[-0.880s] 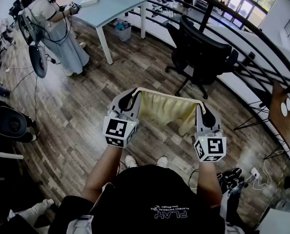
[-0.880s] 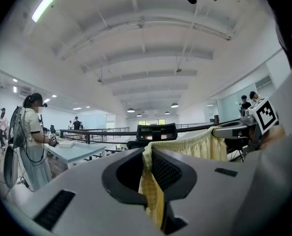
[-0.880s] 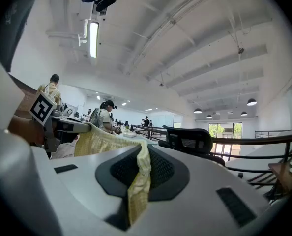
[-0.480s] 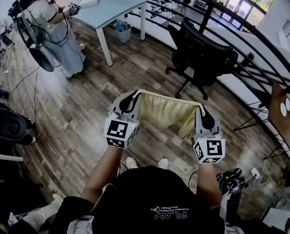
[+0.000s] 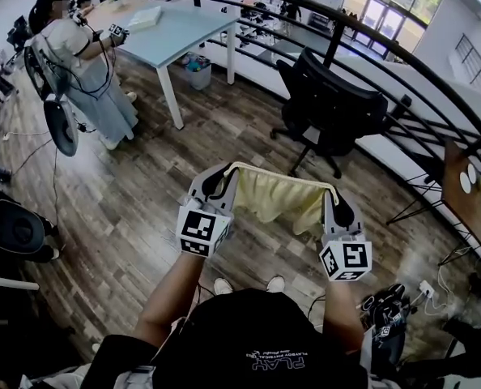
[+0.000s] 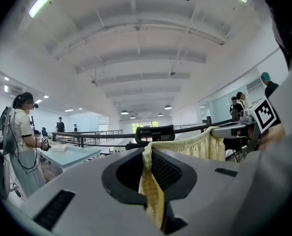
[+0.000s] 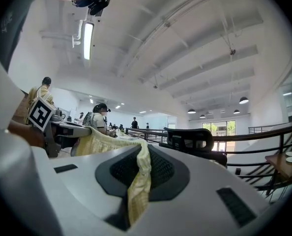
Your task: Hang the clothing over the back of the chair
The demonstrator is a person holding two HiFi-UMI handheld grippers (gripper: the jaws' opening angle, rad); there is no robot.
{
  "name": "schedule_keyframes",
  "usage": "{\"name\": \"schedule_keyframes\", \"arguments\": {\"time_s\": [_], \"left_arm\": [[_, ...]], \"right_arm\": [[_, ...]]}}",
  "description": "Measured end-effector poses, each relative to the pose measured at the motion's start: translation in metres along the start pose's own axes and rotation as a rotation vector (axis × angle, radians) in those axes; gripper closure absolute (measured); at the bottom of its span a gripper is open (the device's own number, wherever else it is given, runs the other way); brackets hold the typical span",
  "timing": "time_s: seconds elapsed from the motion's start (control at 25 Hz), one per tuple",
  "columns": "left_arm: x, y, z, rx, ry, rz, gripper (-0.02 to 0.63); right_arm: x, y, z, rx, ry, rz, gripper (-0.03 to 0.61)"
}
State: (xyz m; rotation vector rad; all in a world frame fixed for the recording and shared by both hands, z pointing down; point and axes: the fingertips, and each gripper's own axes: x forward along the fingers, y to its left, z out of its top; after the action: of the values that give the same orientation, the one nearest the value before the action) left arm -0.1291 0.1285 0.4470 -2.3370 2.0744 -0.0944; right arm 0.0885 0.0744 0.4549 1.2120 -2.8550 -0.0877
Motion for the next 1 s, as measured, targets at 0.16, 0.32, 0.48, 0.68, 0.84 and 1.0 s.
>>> {"name": "schedule_keyframes", "arguments": {"time_s": [0.16,0.32,0.48,0.68,0.84,1.0], "left_arm": [[-0.002,0.012,-0.002,0.006,-0.004,-0.029,0.574],[-0.005,0.020,-0.017,-0.015,0.008,-0.050,0.572],[-0.008,0.022,-0.023,-0.037,0.015,-0.070,0.572],[0.005,0.023,-0.023,-0.022,0.015,-0.093,0.571],[0.029,0.024,-0.024,-0.008,0.022,-0.100,0.571],[0.057,0.028,-0.017,-0.001,0.016,-0.100,0.571]], "right_arm": [[0.003,0.012,-0.001,-0.013,0.023,-0.031,0.537],[0.003,0.024,-0.007,-0.027,0.050,-0.052,0.537],[-0.001,0.031,-0.010,-0.038,0.069,-0.066,0.537],[0.000,0.027,-0.010,-0.063,0.076,-0.089,0.537],[0.013,0.011,-0.013,-0.064,0.066,-0.096,0.537],[0.031,-0.007,-0.010,-0.075,0.046,-0.099,0.537]]}}
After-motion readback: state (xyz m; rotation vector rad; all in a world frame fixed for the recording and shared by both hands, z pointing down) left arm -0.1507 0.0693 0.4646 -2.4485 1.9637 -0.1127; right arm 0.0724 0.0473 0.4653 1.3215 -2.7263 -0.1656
